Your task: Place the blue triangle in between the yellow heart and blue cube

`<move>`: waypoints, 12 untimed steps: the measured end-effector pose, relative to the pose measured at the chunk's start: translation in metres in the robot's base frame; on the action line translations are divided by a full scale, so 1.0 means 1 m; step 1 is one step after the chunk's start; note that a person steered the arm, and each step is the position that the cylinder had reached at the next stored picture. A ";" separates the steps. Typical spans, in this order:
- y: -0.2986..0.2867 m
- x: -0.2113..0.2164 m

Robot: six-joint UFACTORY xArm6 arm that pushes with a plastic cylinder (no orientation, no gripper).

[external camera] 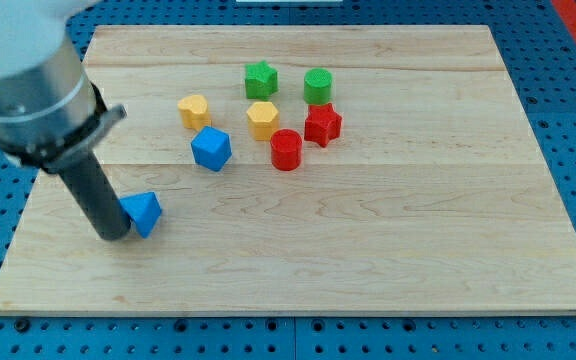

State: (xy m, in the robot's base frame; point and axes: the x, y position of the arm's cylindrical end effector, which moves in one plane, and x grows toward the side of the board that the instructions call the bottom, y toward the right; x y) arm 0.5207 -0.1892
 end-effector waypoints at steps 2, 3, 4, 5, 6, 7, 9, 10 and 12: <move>0.006 0.048; 0.008 0.024; 0.008 -0.006; 0.012 -0.005; 0.026 0.017; 0.051 0.012; 0.010 -0.026; 0.006 -0.020; -0.013 -0.067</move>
State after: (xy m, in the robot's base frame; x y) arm 0.4535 -0.2024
